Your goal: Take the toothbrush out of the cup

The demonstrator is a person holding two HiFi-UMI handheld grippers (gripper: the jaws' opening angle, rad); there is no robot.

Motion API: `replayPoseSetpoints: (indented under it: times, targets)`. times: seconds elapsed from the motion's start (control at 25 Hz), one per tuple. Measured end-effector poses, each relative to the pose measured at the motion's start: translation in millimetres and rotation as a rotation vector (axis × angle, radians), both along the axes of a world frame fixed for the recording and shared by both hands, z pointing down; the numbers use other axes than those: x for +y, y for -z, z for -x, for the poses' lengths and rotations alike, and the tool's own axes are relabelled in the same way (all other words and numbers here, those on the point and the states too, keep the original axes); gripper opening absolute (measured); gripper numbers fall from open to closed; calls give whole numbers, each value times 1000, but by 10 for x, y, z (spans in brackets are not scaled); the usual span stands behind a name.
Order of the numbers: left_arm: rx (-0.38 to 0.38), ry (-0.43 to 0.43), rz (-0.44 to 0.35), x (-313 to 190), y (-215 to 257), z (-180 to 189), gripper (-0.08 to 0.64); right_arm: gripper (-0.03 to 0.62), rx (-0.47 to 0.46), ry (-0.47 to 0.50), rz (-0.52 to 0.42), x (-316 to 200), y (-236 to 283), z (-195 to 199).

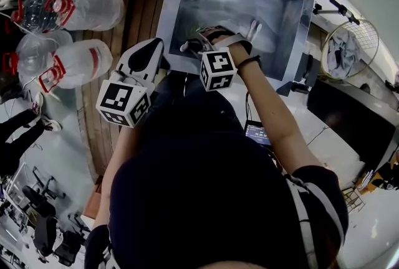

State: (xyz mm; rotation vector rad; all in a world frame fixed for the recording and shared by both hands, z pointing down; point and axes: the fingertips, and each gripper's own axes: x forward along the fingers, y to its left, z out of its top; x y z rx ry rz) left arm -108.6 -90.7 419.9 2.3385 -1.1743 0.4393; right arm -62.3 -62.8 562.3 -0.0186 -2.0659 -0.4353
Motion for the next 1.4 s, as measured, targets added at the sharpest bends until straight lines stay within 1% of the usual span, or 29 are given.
replayPoseSetpoints:
  times: [0.16, 0.28, 0.4, 0.56, 0.68, 0.76, 0.84, 0.92, 1.12, 1.24, 1.4]
  targets:
    - [11, -4, 5, 18, -13, 7, 21, 51, 6, 9, -29, -18, -6, 41]
    - [16, -14, 3, 26, -9, -13, 21, 48, -34, -18, -27, -35, 103, 53]
    - [18, -28, -1, 25, 2, -45, 21, 46, -113, -82, -36, -95, 356, 53]
    - [17, -52, -5, 26, 18, -113, 21, 46, -209, -183, -76, -193, 779, -28]
    - [19, -70, -12, 28, 32, -162, 21, 46, -270, -258, -99, -230, 1072, -155]
    - [22, -82, -13, 34, 29, -198, 21, 46, -293, -319, -119, -269, 1196, -302]
    - [23, -97, -10, 35, 21, -236, 21, 46, -298, -403, -130, -334, 1262, -503]
    - [25, -113, -8, 34, 16, -275, 21, 46, -290, -508, -125, -406, 1263, -757]
    - [29, -156, -14, 0, 27, -413, 21, 46, -261, -807, -65, -539, 1093, -1529]
    - [30, -188, -13, -6, 22, -521, 21, 46, -210, -993, 5, -528, 872, -1994]
    - [29, -210, -8, -3, 7, -611, 21, 46, -141, -1209, 157, -379, 511, -2459]
